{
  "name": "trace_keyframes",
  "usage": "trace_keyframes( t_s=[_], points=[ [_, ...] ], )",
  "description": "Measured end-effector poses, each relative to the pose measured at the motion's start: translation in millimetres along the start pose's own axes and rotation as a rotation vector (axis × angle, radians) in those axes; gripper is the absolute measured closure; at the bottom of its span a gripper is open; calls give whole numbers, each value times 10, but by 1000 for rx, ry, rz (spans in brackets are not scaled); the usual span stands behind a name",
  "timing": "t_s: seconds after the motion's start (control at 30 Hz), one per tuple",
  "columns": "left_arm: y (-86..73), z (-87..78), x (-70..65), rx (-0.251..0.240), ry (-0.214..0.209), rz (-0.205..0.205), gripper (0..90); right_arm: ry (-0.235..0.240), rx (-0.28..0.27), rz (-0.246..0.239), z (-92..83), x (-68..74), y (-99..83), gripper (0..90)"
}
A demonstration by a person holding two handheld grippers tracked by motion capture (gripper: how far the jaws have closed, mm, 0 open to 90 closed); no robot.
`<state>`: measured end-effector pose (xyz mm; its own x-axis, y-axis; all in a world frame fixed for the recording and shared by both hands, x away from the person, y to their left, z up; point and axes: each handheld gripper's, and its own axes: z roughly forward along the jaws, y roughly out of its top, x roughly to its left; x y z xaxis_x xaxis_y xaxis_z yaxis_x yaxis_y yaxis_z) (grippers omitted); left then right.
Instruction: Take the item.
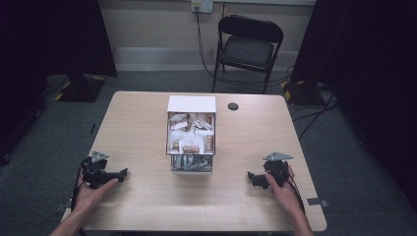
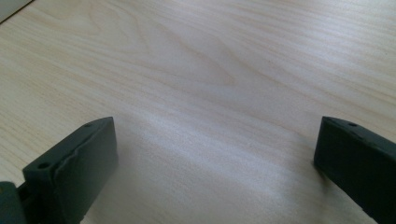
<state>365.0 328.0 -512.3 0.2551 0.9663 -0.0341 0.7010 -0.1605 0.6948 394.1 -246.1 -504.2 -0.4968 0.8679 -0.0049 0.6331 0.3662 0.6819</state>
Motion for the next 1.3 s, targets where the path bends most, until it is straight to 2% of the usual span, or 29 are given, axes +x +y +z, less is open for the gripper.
trace_keyframes(
  t_s=[0.2, 0.33, 0.4, 0.47, 0.5, 0.53, 0.57, 0.63, 0.7, 0.77, 0.8, 0.83, 0.9, 0.97, 1.07, 1.13, 1.17, 1.23, 1.3],
  points=[
    [13, -8, 25, 1, 19, -14, 30, -1, 0, -1, 0, 0, 0, 0],
    [37, -35, 41, 11, 39, -39, 116, -5, 0, 5, 2, 3, 3, 0],
    [53, -48, 42, 18, 35, -37, 171, -5, 0, 5, 3, 2, 3, 0],
    [68, -68, 48, 30, 26, -53, 182, -5, 0, 5, 3, 2, 3, 0],
    [82, -81, 56, 32, 18, -61, 221, -5, 0, 5, 3, 3, 3, 0],
    [94, -88, 60, 31, -3, -69, 233, -5, 0, 5, 3, 2, 3, 0],
    [101, -95, 59, 29, -6, -80, 233, -5, 0, 5, 3, 2, 3, 0],
    [120, -104, 46, 39, -23, -77, 240, -5, 0, 5, 3, 3, 3, 0],
    [140, -113, 15, 48, -22, -55, 241, -5, 0, 5, 3, 3, 3, 0],
    [167, -126, -16, 57, -40, -40, 264, -5, 0, 5, 3, 2, 3, 0],
    [196, -147, -39, 61, -67, -34, 275, -5, 0, 5, 3, 3, 3, 0],
    [196, -147, -39, 61, -67, -34, 288, -5, 0, 5, 3, 3, 3, 0],
    [219, -178, -59, 46, -95, -31, 299, -5, 0, 5, 3, 3, 3, 0],
    [248, -211, -84, 49, -98, -21, 331, -5, 0, 5, 3, 2, 3, 0],
    [267, -243, -116, 38, -127, -4, 358, -5, 0, 5, 3, 2, 3, 0],
    [284, -260, -146, 41, -157, 6, 354, -5, 0, 5, 3, 3, 3, 0],
    [289, -270, -155, 36, -160, 7, 363, -4, 0, 5, 3, 2, 3, 0],
    [299, -299, -177, 18, -197, -8, 370, -5, 0, 5, 3, 2, 3, 0],
    [318, -342, -194, -4, -221, 4, 392, -5, 0, 5, 3, 2, 3, 0]
  ],
)
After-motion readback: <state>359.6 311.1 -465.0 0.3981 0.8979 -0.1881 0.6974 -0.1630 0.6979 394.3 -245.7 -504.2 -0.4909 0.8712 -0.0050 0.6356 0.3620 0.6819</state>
